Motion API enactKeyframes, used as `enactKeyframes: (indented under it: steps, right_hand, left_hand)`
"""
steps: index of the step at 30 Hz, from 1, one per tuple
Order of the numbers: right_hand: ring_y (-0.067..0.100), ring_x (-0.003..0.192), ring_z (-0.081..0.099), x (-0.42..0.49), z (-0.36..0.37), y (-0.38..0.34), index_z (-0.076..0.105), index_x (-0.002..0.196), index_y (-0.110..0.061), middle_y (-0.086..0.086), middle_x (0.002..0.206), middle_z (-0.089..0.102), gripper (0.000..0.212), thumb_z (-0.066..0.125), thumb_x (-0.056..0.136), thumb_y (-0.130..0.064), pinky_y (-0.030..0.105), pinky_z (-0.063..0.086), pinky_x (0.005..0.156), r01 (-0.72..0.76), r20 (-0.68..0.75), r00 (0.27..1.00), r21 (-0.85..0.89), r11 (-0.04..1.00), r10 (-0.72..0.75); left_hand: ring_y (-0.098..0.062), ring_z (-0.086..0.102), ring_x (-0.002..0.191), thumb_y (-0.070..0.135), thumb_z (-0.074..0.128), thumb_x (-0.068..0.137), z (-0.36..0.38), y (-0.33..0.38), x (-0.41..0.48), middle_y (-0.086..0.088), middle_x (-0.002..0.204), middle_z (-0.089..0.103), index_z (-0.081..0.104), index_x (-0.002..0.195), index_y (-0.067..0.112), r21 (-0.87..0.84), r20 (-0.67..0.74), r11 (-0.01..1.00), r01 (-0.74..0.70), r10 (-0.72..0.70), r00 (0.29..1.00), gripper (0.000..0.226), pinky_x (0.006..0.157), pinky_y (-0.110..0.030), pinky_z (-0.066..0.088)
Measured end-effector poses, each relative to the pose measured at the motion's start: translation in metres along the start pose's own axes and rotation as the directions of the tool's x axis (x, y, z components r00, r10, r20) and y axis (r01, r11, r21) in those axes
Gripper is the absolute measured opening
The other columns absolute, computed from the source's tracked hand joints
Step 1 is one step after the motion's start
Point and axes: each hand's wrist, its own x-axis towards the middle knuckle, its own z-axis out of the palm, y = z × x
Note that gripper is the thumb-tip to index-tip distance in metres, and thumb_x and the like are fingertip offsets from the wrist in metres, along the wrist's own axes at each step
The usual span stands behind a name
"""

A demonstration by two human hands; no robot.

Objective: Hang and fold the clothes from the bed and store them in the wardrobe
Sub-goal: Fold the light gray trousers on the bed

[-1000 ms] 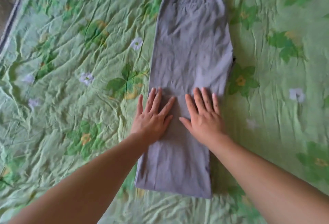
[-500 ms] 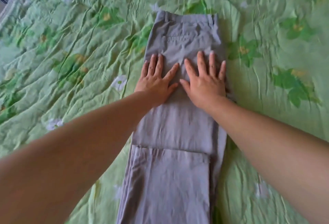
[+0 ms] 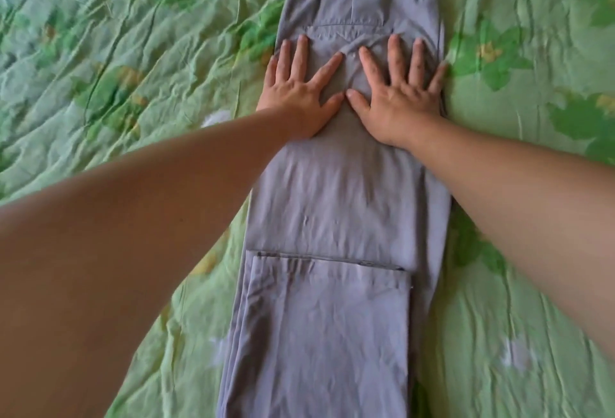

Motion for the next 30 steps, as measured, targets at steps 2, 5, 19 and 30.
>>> enactKeyframes:
  steps: [2, 5, 19, 30]
  right_hand:
    - [0.037, 0.153, -0.017, -0.015, -0.017, 0.000, 0.003, 0.159, -0.040, 0.005, 0.169, -0.012, 0.075, 0.024, 0.094, -0.071, 0.065, -0.008, 0.118, 0.000, 0.071, 0.997, 0.046, 0.999, -0.003]
    - [0.038, 0.150, 0.021, -0.092, -0.031, -0.007, 0.052, 0.144, -0.017, 0.017, 0.159, 0.032, 0.055, 0.048, 0.099, -0.049, 0.054, 0.015, 0.122, 0.090, -0.094, 0.993, 0.281, 0.956, -0.066]
    - [0.008, 0.081, 0.069, -0.370, 0.023, -0.035, 0.056, 0.117, -0.013, 0.001, 0.096, 0.072, 0.042, 0.076, 0.083, 0.001, 0.023, 0.052, 0.074, -0.551, 0.500, 0.812, 0.826, 0.116, 0.302]
    - [0.029, 0.094, 0.071, -0.354, -0.069, -0.027, 0.069, 0.102, -0.021, 0.005, 0.096, 0.076, 0.027, 0.068, 0.082, -0.040, 0.052, 0.054, 0.089, -0.228, 0.200, 0.969, 0.950, 0.215, 0.146]
  left_hand:
    - [-0.032, -0.002, 0.154, 0.062, 0.035, 0.098, -0.014, 0.002, -0.019, -0.011, 0.168, -0.001, 0.017, 0.158, 0.039, -0.109, 0.034, 0.994, -0.010, 0.013, 0.999, 0.067, 0.125, -0.046, 0.004]
    - [-0.034, 0.041, 0.139, 0.036, 0.055, 0.097, -0.027, 0.001, -0.100, -0.014, 0.149, 0.046, 0.057, 0.139, 0.017, -0.380, -0.087, 0.923, -0.062, 0.031, 0.996, 0.046, 0.115, -0.043, 0.034]
    - [-0.001, 0.066, 0.067, 0.026, 0.076, 0.086, 0.010, 0.025, -0.382, 0.018, 0.081, 0.071, 0.063, 0.101, 0.034, -0.743, 0.319, 0.437, 0.507, -0.435, 0.842, 0.021, 0.058, -0.022, 0.051]
    - [-0.021, 0.068, 0.073, 0.020, 0.062, 0.093, -0.082, 0.012, -0.342, -0.010, 0.086, 0.075, 0.064, 0.091, 0.024, -0.915, 0.230, 0.282, 0.288, -0.222, 0.947, 0.005, 0.065, -0.035, 0.054]
